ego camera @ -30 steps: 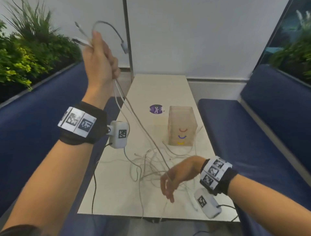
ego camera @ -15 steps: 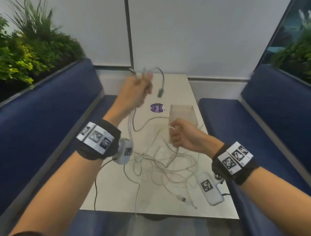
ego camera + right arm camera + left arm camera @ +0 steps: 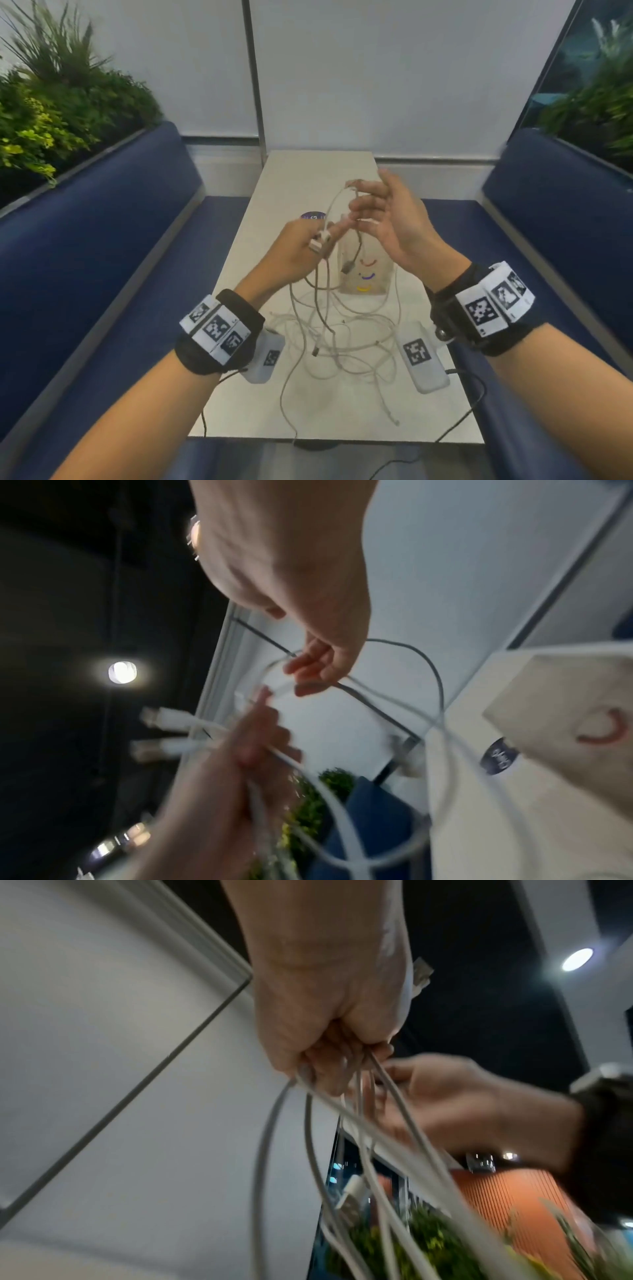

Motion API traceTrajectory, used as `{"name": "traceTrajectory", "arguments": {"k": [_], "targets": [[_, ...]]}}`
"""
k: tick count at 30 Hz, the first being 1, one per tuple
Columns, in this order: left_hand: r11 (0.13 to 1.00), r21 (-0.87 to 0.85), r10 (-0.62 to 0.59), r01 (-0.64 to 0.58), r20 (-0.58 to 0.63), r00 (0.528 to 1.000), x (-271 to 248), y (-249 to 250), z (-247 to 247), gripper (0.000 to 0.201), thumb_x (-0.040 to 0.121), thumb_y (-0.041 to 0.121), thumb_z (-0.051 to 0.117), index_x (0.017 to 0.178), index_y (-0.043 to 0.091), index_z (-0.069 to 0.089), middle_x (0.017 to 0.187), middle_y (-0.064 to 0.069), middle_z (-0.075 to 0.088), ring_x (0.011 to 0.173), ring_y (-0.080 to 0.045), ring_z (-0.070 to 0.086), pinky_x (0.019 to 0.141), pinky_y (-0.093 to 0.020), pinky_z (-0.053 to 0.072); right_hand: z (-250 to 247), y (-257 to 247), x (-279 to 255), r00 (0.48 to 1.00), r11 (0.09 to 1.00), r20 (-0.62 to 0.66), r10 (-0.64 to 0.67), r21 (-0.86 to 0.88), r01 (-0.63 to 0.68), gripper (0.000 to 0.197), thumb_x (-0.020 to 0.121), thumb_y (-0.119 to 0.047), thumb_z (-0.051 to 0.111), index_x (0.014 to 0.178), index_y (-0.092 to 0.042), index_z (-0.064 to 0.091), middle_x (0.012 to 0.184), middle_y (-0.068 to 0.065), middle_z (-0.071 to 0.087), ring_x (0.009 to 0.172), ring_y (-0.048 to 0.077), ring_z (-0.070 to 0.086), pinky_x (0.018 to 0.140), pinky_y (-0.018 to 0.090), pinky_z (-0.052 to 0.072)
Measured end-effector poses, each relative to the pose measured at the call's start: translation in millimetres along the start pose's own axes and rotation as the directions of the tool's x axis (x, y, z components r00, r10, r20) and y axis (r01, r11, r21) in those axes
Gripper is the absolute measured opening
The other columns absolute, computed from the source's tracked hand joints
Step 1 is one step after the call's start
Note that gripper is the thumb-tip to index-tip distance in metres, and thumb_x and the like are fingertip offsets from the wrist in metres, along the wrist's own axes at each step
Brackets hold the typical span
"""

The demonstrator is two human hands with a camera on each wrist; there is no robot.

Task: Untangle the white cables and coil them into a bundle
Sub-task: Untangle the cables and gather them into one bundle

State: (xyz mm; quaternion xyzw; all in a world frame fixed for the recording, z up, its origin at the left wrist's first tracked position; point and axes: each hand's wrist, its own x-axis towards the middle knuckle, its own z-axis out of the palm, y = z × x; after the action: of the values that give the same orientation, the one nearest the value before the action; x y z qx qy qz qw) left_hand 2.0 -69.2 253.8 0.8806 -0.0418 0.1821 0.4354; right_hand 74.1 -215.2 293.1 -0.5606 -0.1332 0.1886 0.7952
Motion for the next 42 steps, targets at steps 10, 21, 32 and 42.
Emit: {"name": "traceTrajectory", "arguments": {"k": [10, 21, 32, 42], "targets": [[0.991, -0.098, -0.051, 0.095, 0.378, 0.924, 3.0, 76.3, -81.7, 0.062, 0.086, 0.065, 0.060, 0.075, 0.005, 0.068, 0.052, -0.004, 0.024, 0.044, -0.017, 0.019, 0.041, -0.020, 0.019, -21.2, 52.8, -2.5, 0.954, 0.968, 0.274, 0.126, -0.242, -0.058, 0.083, 0.093, -0.068, 0.017, 0.059, -0.002, 0.057, 0.054, 0.014, 0.056, 0.049, 0.027, 0.048, 0.051, 0.031, 0.034], [0.896, -0.417, 0.184, 0.155, 0.665, 0.723, -1.4, 58.3, -101.3, 0.047, 0.088, 0.049, 0.065, 0.052, 0.021, 0.057, 0.044, 0.004, 0.030, 0.037, -0.009, 0.022, 0.043, -0.012, 0.022, -13.4, 35.8, -13.8, 0.545, 0.540, 0.510, 0.666, -0.833, 0.121, 0.085, 0.100, -0.058, 0.019, 0.081, 0.004, 0.073, 0.089, 0.017, 0.074, 0.085, 0.026, 0.067, 0.082, 0.043, 0.055], [0.618, -0.660, 0.203, 0.426, 0.658, 0.725, 9.5, 42.9, -98.4, 0.052, 0.093, 0.040, 0.062, 0.058, 0.018, 0.032, 0.051, 0.004, 0.021, 0.041, -0.009, 0.016, 0.039, -0.010, 0.014, -7.8, 10.1, -17.0, 0.731, -0.135, 0.169, 0.661, -0.932, 0.338, 0.071, 0.061, -0.073, 0.075, 0.112, -0.025, 0.065, 0.113, -0.006, 0.068, 0.098, 0.013, 0.063, 0.089, 0.030, 0.051], [0.692, -0.653, -0.054, 0.307, 0.378, 0.924, 12.8, 37.9, -63.9, 0.044, 0.105, 0.030, 0.038, 0.064, 0.019, 0.024, 0.060, 0.000, 0.013, 0.051, -0.013, 0.013, 0.045, -0.023, 0.015, 20.6, 114.9, -44.8, 0.383, 0.714, 0.662, 0.645, -0.700, 0.007, 0.053, 0.103, -0.038, 0.036, 0.147, -0.008, 0.034, 0.145, 0.019, 0.050, 0.131, 0.020, 0.048, 0.116, 0.045, 0.034]]}}
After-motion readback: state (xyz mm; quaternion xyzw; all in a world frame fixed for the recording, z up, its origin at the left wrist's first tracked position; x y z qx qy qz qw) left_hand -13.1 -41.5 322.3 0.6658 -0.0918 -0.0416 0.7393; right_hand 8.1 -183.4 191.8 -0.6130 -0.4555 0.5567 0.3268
